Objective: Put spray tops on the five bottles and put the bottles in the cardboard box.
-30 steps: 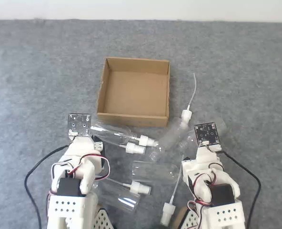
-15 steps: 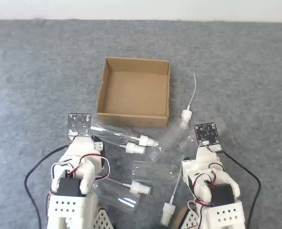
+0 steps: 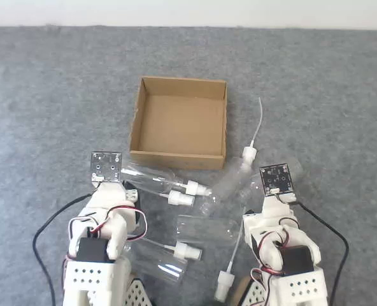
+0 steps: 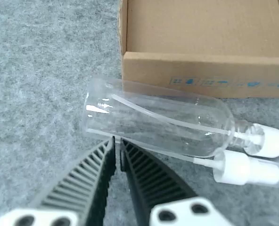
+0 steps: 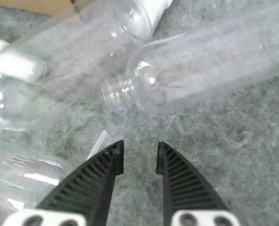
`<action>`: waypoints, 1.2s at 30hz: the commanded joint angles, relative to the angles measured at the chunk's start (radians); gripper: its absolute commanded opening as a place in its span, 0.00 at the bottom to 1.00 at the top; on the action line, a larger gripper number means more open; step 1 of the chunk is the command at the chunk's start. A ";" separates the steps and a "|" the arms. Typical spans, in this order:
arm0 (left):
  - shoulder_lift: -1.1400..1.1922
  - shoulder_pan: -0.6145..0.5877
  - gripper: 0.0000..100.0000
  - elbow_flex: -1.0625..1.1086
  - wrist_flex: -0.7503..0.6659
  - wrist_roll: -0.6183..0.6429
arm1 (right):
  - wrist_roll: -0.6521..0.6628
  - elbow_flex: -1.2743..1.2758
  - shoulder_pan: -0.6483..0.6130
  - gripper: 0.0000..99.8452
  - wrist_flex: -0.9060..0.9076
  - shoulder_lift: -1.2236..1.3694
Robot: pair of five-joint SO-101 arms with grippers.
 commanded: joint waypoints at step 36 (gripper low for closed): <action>-0.012 0.003 0.01 -0.016 -0.002 0.000 | 0.032 -0.267 0.357 0.09 0.010 -0.016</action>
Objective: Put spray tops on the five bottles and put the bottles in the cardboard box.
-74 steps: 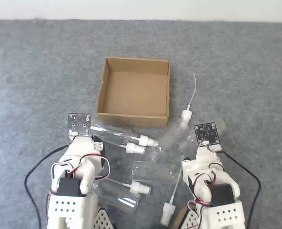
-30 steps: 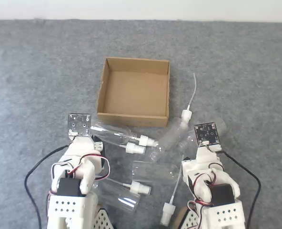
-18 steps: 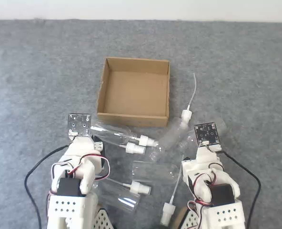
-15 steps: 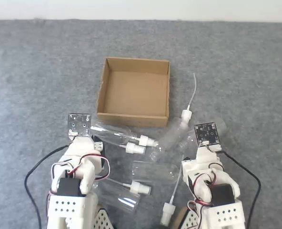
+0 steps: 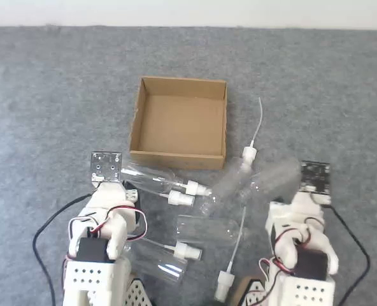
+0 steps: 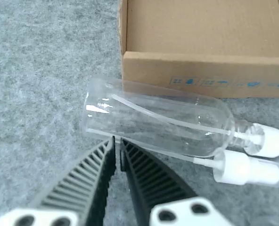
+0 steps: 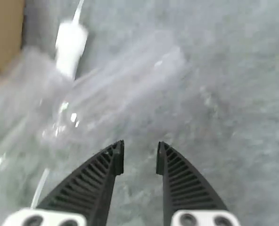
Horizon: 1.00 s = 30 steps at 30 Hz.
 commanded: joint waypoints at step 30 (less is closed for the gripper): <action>-0.012 0.003 0.01 -0.016 -0.002 0.000 | 0.087 -0.749 0.048 0.01 0.145 0.479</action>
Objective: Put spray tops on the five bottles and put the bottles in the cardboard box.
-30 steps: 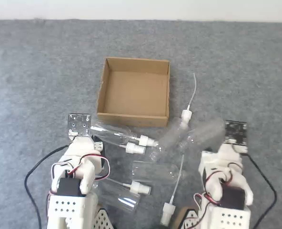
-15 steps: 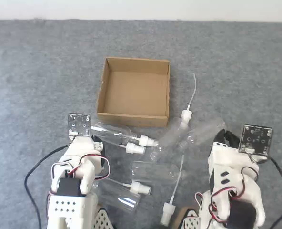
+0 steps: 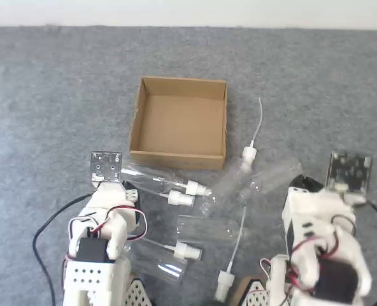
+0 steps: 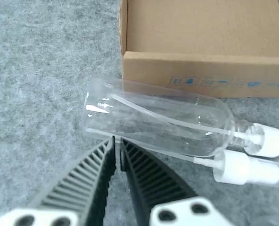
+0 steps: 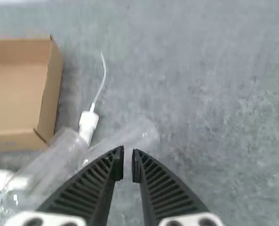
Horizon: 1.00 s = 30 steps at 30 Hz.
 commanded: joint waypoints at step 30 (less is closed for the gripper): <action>-0.012 0.003 0.01 -0.016 -0.002 0.000 | 0.810 -0.308 0.008 0.07 -0.016 0.659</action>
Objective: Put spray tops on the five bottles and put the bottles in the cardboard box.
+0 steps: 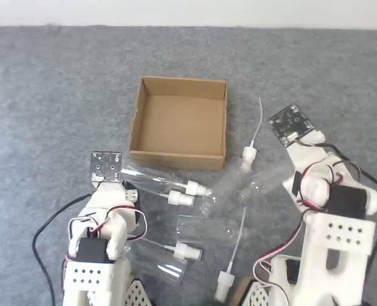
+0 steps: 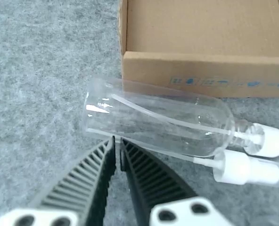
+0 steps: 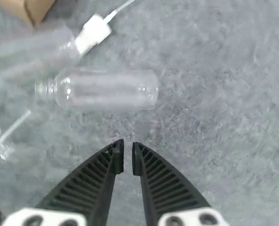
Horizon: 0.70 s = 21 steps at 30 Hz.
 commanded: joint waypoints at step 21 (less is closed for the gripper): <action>-0.012 0.003 0.01 -0.016 -0.002 0.000 | 0.333 0.015 -0.269 0.26 -0.035 0.054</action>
